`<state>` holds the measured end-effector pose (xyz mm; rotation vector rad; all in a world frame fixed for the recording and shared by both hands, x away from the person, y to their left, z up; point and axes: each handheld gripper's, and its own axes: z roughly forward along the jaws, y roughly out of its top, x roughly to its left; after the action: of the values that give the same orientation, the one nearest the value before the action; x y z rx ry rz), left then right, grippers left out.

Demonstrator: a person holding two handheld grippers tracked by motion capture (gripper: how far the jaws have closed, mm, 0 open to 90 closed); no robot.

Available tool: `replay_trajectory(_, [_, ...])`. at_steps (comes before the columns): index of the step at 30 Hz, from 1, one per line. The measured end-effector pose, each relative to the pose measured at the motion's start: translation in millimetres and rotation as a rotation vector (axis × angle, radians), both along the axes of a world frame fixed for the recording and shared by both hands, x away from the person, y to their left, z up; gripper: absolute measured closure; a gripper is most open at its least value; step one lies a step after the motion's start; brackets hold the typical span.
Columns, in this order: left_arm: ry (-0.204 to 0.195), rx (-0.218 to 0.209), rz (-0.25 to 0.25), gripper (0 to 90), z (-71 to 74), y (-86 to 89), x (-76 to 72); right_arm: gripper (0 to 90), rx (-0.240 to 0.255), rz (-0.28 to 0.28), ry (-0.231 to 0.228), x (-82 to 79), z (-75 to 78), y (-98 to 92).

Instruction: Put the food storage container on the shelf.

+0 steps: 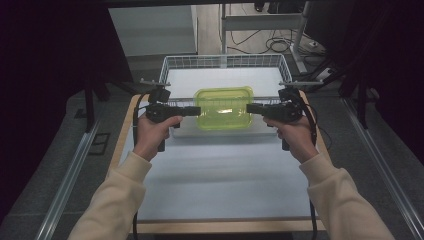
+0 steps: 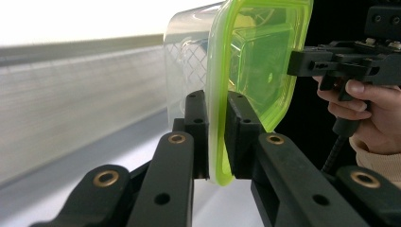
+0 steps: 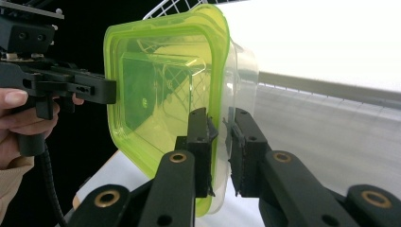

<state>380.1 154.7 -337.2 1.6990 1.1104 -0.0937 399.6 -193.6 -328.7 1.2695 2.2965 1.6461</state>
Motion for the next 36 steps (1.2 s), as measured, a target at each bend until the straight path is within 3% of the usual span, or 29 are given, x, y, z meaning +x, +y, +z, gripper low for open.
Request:
replay_trajectory(19, [-0.001,0.007,0.010,81.4,19.6,-3.2,32.4,79.5,-0.014,-0.031,0.001,31.1,19.0,0.5])
replay_trajectory(36, [0.010,0.002,0.018,81.3,25.7,-4.7,72.6,79.3,-0.012,-0.085,0.013,66.0,28.4,2.7])
